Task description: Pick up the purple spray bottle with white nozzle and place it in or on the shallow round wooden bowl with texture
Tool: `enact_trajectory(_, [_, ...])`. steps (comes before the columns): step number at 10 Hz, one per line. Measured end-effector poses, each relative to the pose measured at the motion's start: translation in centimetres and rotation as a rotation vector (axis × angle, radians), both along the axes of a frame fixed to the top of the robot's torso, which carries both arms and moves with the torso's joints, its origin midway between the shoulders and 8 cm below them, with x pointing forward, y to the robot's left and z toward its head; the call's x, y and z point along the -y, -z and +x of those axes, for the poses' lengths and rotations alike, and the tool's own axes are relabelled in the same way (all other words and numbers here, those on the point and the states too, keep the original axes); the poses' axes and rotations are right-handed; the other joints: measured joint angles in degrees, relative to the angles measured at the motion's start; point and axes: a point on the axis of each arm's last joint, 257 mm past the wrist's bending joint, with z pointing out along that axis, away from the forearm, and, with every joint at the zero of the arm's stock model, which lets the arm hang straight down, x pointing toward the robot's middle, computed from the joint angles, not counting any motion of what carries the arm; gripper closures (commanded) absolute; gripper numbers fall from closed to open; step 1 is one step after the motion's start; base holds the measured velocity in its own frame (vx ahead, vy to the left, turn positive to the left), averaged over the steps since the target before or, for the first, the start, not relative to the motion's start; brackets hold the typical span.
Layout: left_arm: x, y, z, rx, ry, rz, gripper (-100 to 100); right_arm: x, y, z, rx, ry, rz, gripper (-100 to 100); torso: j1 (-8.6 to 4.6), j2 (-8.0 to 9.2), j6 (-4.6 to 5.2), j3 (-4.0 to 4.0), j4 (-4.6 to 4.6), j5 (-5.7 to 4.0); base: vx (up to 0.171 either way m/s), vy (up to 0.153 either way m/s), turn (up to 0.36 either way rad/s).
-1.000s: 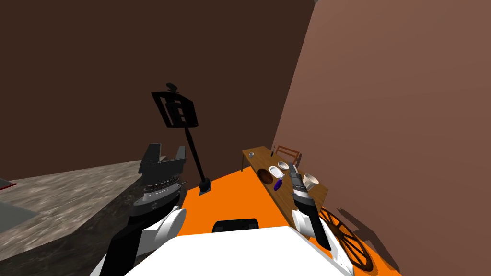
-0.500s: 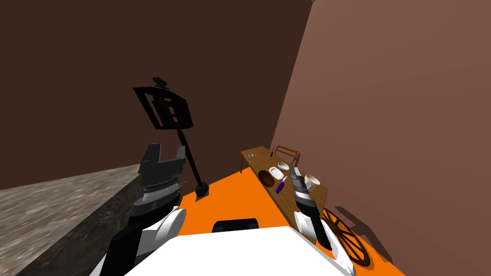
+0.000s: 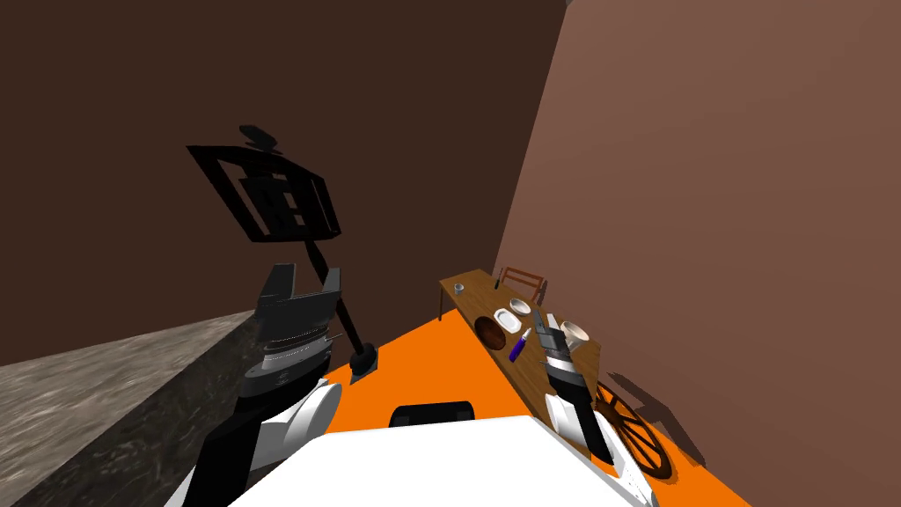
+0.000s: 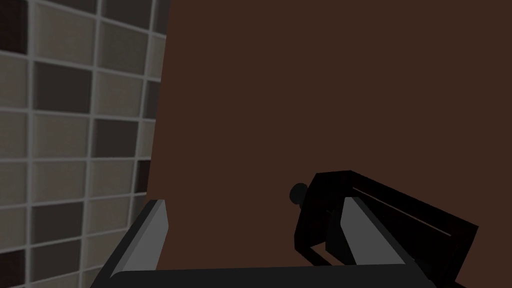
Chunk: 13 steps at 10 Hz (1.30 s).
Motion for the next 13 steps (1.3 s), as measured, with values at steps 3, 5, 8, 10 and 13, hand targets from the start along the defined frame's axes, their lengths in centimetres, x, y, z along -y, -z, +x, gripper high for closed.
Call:
enact_trajectory(3, [0.0,0.0,0.0,0.000,0.000,0.000,0,2.4,1.5,-0.5,-0.047,0.091,-0.079,-100,0.03,-0.04,0.00,-0.03,-0.01,0.01,0.101,0.058,-0.093])
enact_trajectory(5, [0.0,0.0,0.0,0.000,0.000,0.000,0,3.4,2.9,-0.8,-0.078,0.141,-0.119,-100,0.00,0.00,-0.01,0.00,0.00,0.00,0.088,0.051,-0.100])
enact_trajectory(8, [0.0,0.0,0.0,0.000,0.000,0.000,0,5.0,5.0,-1.2,-0.130,0.209,-0.168,-100,-0.04,0.05,-0.03,0.02,0.01,-0.01,0.090,0.052,-0.128])
enact_trajectory(10, [0.0,0.0,0.0,0.000,0.000,0.000,0,6.1,6.1,-1.7,-0.163,0.253,-0.200,-100,0.01,0.01,-0.04,0.00,0.00,0.01,0.103,0.062,-0.097])
enact_trajectory(13, [0.0,0.0,0.0,0.000,0.000,0.000,0,7.6,8.5,-2.5,-0.215,0.318,-0.245,-100,-0.05,-0.02,-0.01,-0.02,-0.01,-0.01,0.113,0.058,-0.139])
